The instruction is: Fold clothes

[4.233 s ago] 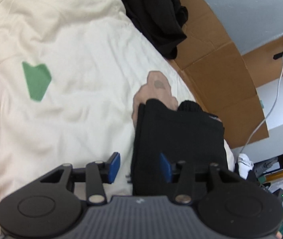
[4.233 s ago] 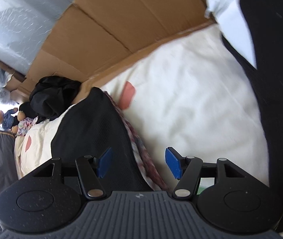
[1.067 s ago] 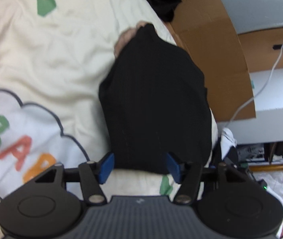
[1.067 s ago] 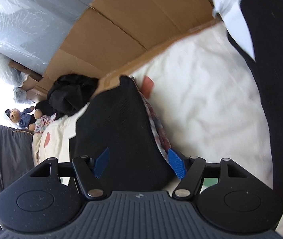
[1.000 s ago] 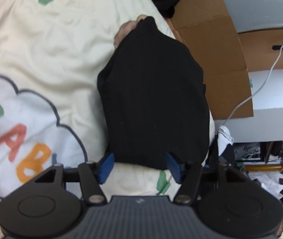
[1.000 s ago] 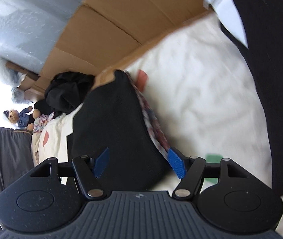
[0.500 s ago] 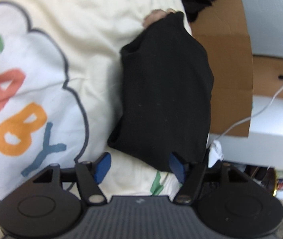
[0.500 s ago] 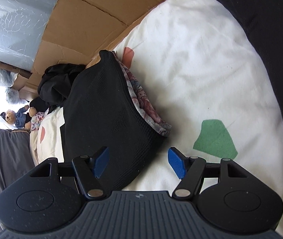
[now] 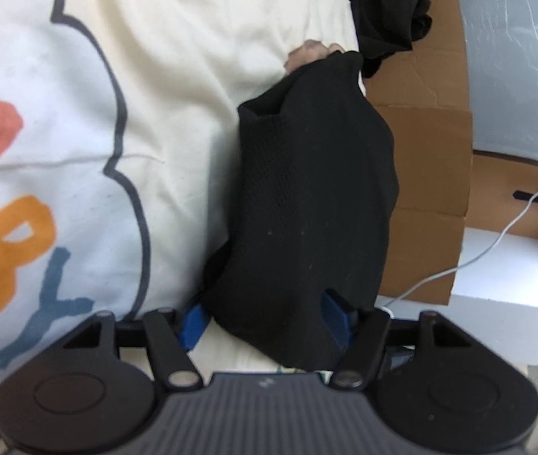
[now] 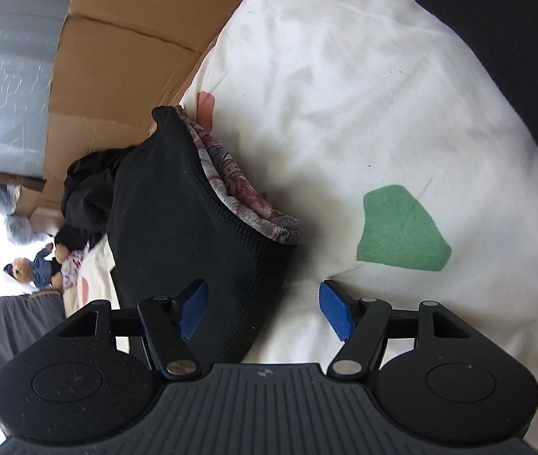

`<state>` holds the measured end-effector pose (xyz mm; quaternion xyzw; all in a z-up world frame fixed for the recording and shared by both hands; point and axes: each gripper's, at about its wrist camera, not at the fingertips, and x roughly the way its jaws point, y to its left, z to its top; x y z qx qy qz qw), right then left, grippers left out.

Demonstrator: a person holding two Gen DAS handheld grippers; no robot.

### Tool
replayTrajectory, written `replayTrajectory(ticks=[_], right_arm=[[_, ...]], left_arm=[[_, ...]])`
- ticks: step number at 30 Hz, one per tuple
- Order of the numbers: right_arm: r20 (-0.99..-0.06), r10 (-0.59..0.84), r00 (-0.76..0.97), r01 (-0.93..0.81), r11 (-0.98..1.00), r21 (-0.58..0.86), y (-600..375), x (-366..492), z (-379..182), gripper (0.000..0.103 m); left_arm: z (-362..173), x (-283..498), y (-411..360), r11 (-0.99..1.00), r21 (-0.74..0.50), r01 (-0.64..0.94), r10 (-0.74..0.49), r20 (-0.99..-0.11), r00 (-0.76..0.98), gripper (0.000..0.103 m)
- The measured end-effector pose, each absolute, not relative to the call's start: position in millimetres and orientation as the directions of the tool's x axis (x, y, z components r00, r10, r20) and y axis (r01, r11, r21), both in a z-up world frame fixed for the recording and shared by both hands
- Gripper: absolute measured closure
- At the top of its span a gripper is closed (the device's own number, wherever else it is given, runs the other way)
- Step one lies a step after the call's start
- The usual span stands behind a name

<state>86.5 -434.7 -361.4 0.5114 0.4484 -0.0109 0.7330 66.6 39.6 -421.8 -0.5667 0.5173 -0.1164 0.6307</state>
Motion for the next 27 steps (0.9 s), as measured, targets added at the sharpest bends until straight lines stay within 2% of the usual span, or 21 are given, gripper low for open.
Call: replayTrajectory(ticks=[2,7,13,21,23,24,25,26,27], right_arm=[[-0.67,0.434,0.602,0.466,0.49,0.737,-432.8,89.0,-362.0,0.033],[-0.67,0.416,0.615,0.466,0.493,0.734,-429.7,91.3,-362.4,0.033],[-0.675,0.403,0.617,0.462,0.508,0.727,-425.4,96.5,-363.3,0.033],[-0.675,0.397,0.622,0.464,0.507,0.726,-425.6,97.7,-363.3,0.033],[-0.675,0.394,0.624,0.462,0.511,0.725,-425.0,99.1,-363.0,0.035],[-0.678,0.392,0.622,0.457,0.521,0.721,-424.4,100.6,-362.2,0.038],[-0.682,0.39,0.619,0.452,0.533,0.715,-423.7,102.1,-361.5,0.053],[-0.691,0.387,0.611,0.448,0.55,0.704,-422.8,104.0,-360.7,0.072],[-0.701,0.382,0.603,0.45,0.562,0.694,-422.3,105.0,-360.4,0.076]], left_arm=[[-419.5,61.7,42.1,0.335,-0.821,-0.462,-0.722,-0.539,0.434,0.042],[-424.0,43.3,52.6,0.298,-0.822,-0.485,-0.718,-0.528,0.453,0.044],[-429.6,46.4,46.5,0.271,-0.846,-0.46,-0.734,-0.49,0.47,0.039],[-427.1,60.9,46.1,0.281,-0.858,-0.431,-0.744,-0.478,0.466,0.039],[-421.2,66.3,47.3,0.326,-0.852,-0.41,-0.742,-0.5,0.448,0.054],[-418.9,65.3,48.6,0.354,-0.845,-0.4,-0.737,-0.515,0.437,0.071],[-416.5,63.7,51.0,0.387,-0.836,-0.389,-0.73,-0.536,0.424,0.084],[-414.2,62.2,53.3,0.405,-0.832,-0.38,-0.726,-0.545,0.42,0.087],[-412.3,60.8,55.4,0.407,-0.835,-0.37,-0.725,-0.542,0.425,0.092]])
